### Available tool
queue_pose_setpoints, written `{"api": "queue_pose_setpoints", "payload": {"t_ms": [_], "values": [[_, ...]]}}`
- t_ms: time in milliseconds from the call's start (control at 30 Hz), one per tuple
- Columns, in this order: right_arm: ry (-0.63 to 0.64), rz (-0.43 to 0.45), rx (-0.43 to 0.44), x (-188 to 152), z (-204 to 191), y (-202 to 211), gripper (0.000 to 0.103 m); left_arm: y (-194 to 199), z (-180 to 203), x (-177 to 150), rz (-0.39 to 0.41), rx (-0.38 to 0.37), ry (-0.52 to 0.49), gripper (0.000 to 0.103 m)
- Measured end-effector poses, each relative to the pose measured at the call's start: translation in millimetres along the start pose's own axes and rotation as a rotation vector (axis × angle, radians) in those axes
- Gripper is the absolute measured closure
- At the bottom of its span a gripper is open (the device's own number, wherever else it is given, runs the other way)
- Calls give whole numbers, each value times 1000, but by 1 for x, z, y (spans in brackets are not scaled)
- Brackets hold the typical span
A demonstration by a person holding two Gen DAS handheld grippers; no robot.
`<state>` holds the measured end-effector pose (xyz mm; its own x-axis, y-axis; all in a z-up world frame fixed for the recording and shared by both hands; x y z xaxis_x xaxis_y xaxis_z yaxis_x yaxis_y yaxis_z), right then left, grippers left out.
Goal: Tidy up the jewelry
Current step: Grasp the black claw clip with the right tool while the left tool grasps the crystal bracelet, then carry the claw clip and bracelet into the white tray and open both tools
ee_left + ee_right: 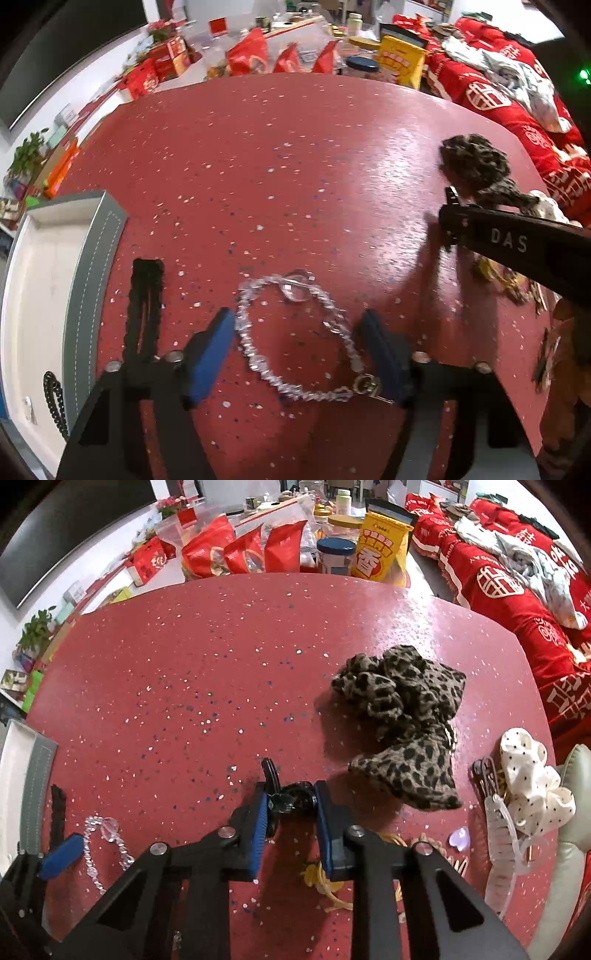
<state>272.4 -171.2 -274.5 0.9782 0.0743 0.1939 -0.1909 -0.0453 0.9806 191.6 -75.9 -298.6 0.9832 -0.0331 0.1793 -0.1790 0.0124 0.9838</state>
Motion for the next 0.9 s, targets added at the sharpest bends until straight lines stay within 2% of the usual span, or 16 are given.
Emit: {"api": "queue_pose_setpoints", "payload": {"t_ms": [200, 233, 333, 467, 600, 633, 900], "values": [[-18, 14, 55, -10, -1, 16, 77, 7, 11, -2, 10, -13, -51, 86], [-18, 15, 61, -12, -1, 19, 77, 7, 11, -2, 5, -31, -51, 91], [-22, 16, 88, -22, 0, 28, 77, 9, 10, -6, -12, -98, -47, 91], [-51, 5, 132, -37, 2, 38, 77, 16, 2, -12, -14, -129, -43, 91], [-86, -15, 172, -55, 4, 45, 77, 25, -8, -18, -16, -149, -32, 92], [-94, -22, 180, -60, 4, 46, 77, 28, -9, -20, -17, -156, -36, 98], [-120, -51, 215, -97, -5, 59, 77, 50, -19, -39, -6, -186, -40, 98]]}}
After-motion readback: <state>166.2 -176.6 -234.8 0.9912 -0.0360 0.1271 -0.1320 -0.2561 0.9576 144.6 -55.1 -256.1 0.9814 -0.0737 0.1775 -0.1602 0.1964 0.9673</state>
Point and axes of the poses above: each gripper's, at about its wrist camera, not at the fingertips, and y roughly against the way its jaws point, z to its right, x to its top, the point moved 9 cm from there along -y, roughly the way its jaws point, and after that the axes turned 13 degrees about -z, right-handed, at the moved point
